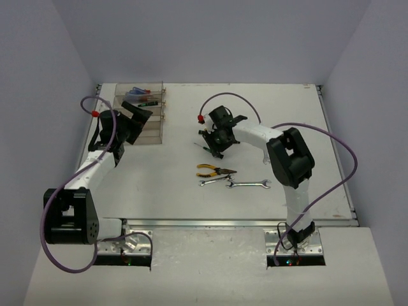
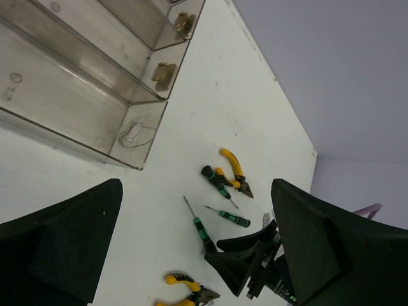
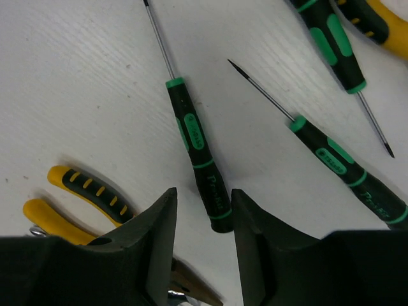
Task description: Sort the tools into containers
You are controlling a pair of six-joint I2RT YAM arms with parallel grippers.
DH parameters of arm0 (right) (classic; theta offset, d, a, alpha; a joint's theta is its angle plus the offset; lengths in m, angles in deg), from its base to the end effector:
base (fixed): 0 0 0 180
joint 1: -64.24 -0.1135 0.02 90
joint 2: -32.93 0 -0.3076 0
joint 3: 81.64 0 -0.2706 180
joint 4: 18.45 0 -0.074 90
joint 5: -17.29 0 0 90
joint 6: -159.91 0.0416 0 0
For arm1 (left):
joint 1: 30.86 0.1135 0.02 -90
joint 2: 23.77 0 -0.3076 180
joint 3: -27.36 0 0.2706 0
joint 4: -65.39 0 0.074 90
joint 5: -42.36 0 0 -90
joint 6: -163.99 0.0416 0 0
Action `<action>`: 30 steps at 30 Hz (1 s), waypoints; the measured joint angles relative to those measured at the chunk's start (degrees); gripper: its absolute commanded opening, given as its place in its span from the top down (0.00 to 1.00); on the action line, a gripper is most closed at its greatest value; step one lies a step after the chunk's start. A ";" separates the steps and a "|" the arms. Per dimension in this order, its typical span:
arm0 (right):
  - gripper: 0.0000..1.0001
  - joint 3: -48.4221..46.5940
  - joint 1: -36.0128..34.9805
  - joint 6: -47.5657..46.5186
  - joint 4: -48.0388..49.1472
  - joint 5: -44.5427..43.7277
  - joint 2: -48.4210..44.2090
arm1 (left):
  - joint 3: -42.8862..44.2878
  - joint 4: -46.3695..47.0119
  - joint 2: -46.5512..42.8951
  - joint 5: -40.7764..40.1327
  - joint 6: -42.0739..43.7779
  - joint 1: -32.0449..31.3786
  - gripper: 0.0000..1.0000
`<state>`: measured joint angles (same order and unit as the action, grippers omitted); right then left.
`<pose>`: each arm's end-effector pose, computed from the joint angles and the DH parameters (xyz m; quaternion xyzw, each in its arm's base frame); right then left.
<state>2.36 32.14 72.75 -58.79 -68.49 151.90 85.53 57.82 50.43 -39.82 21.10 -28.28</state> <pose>0.3965 0.2524 0.1738 -0.2538 0.9387 0.1034 0.2093 0.3019 0.0079 0.2886 -0.3555 0.7563 -0.2839 0.4702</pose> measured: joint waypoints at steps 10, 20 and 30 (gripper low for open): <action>1.00 -1.66 -1.18 -0.33 0.84 -3.61 3.27 | -4.77 -0.31 0.04 1.17 3.32 -1.13 0.00; 1.00 9.13 -1.23 2.68 6.04 6.63 -13.23 | -10.43 23.60 5.03 15.87 0.13 -10.74 0.16; 1.00 13.55 -0.94 10.63 20.21 29.86 -28.32 | -14.42 55.11 14.55 25.72 -6.88 -18.56 0.50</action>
<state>15.91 31.20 83.38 -38.58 -38.63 123.58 71.11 112.93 64.98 -14.10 14.21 -46.84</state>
